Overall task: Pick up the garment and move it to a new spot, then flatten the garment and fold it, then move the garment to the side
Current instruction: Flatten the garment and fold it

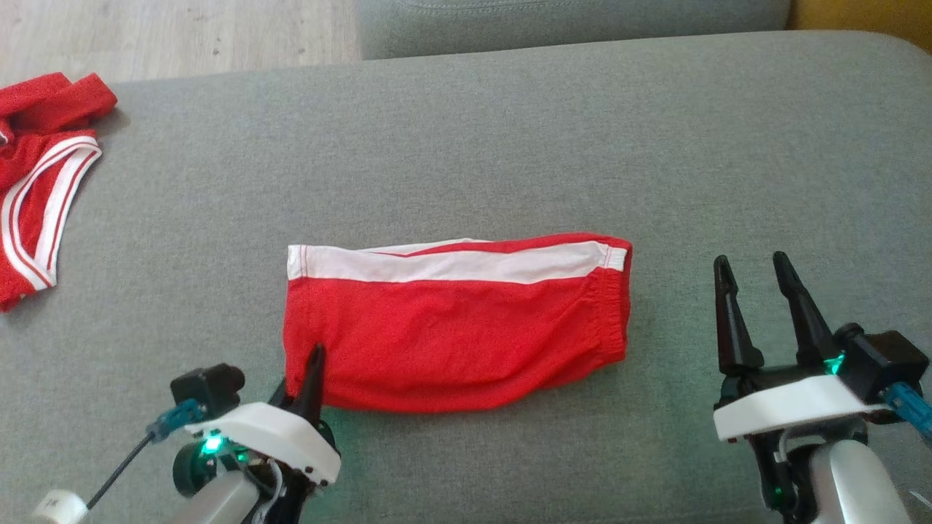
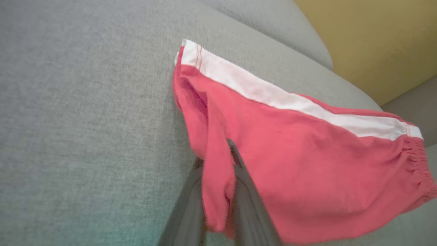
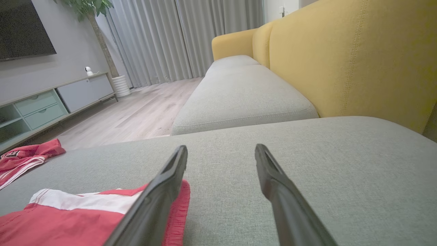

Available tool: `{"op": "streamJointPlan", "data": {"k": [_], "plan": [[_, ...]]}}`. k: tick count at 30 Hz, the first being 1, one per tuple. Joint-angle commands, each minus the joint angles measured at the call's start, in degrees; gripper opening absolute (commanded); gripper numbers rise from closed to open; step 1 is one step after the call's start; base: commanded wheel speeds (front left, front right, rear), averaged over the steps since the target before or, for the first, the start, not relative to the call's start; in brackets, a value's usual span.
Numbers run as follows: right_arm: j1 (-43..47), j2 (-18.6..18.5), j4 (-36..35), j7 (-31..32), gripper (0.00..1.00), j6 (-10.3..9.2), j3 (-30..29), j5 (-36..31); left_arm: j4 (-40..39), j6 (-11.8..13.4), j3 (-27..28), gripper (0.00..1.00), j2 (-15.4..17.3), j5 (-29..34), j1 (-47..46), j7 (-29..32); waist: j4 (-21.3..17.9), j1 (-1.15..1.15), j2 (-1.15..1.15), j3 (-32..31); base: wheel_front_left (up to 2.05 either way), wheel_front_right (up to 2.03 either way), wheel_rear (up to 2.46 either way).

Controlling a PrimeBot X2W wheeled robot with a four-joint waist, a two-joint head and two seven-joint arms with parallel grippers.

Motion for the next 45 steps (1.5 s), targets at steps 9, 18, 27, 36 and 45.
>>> {"op": "streamJointPlan", "data": {"k": [9, 18, 27, 36, 45], "plan": [[0.65, -0.1, -1.36, 0.49, 1.0, 0.43, -0.33, -0.47, -2.32, 0.79, 5.26, 1.0, 1.23, 7.14, -2.25, -8.5, 0.22, 0.0, 0.0, -2.59, 0.0, 0.0, 0.0], [2.55, -0.1, 0.72, -0.1, 1.0, 0.43, -0.26, -0.25, -8.07, 2.91, 14.07, 1.0, -0.66, 18.72, 4.85, -9.06, 1.32, 0.0, 0.0, -5.9, 0.0, 0.0, 0.0], [2.95, -0.1, 3.8, 0.75, 1.0, 0.43, 1.31, 0.16, -9.58, 1.57, 19.43, 1.0, -2.12, 23.36, 11.65, -9.07, 3.63, 0.0, 0.0, -6.78, 0.0, 0.0, 0.0], [-1.18, -0.1, 8.78, 6.46, 1.0, 0.43, 3.23, -0.2, -10.53, 1.05, 20.78, 1.0, -3.18, 24.82, 12.29, -9.08, 5.89, 0.0, 0.0, -6.13, 0.0, 0.0, 0.0], [-8.75, -0.1, 17.21, 14.27, 1.0, 0.43, 3.22, -3.0, -9.62, 0.07, 19.71, 1.0, -5.4, 25.44, 10.89, -9.08, 9.12, 0.0, 0.0, -4.5, 0.0, 0.0, 0.0]]}}
